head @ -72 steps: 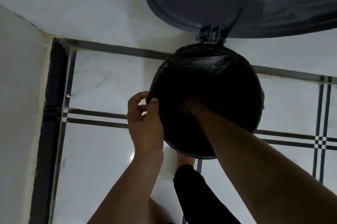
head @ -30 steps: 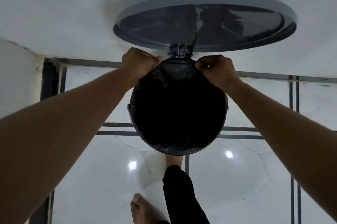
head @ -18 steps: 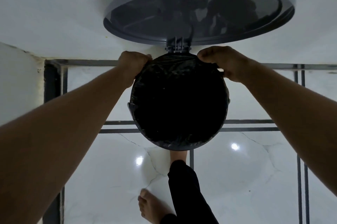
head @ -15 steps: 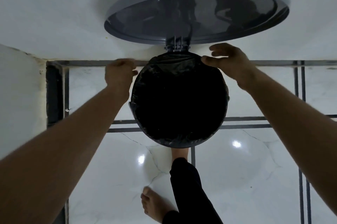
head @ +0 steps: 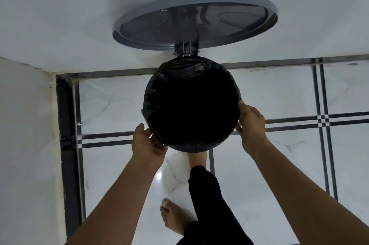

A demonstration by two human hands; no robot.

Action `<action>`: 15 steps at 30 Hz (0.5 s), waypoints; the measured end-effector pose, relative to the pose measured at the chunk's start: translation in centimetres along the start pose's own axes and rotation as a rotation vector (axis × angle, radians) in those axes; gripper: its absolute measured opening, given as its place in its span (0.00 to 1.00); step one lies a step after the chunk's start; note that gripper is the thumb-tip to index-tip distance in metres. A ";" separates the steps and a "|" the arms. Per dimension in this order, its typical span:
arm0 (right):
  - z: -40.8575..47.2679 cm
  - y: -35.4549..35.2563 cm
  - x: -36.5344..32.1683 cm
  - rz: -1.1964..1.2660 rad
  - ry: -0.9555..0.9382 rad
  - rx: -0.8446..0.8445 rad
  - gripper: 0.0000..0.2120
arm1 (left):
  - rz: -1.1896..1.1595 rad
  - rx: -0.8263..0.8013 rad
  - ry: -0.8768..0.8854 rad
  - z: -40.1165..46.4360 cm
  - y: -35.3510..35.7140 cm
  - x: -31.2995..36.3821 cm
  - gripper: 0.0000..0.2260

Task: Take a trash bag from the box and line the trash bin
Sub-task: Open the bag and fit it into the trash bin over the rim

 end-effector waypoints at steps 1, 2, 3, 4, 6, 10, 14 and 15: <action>0.2 0.2 0.4 0.045 0.058 -0.053 0.11 | -0.051 -0.017 -0.002 0.2 0.2 0.1 0.14; 0.3 0.4 0.8 0.087 0.107 -0.106 0.12 | -0.087 -0.028 0.003 0.2 0.4 0.2 0.14; 0.3 0.2 1.0 0.123 0.135 -0.149 0.13 | -0.097 -0.031 0.020 0.2 0.4 0.4 0.15; 0.1 -0.1 1.1 0.149 0.146 -0.183 0.14 | -0.096 -0.036 0.037 0.1 0.4 0.6 0.15; -0.3 -1.0 1.1 0.136 0.132 -0.206 0.14 | -0.079 -0.029 0.064 -0.2 0.2 1.0 0.15; -2.7 -2.5 1.2 -0.018 -0.016 -0.058 0.10 | 0.004 0.117 -0.011 -0.7 -1.8 -0.3 0.15; -3.6 -1.0 1.4 -0.037 -0.031 -0.041 0.11 | -0.018 0.055 -0.034 -0.9 -0.9 -1.4 0.16; -3.4 -0.9 1.5 -0.003 -0.002 -0.024 0.12 | -0.017 0.053 -0.030 -0.8 -0.6 -1.4 0.17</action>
Point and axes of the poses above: each hand's wrist, its own z-axis towards the middle knuckle, its own y-axis out of the palm, x = y × z, the point moved 9 cm from there along z, towards the middle knuckle, and after that the axes turned 11 degrees about -y, right-handed, at the moved point
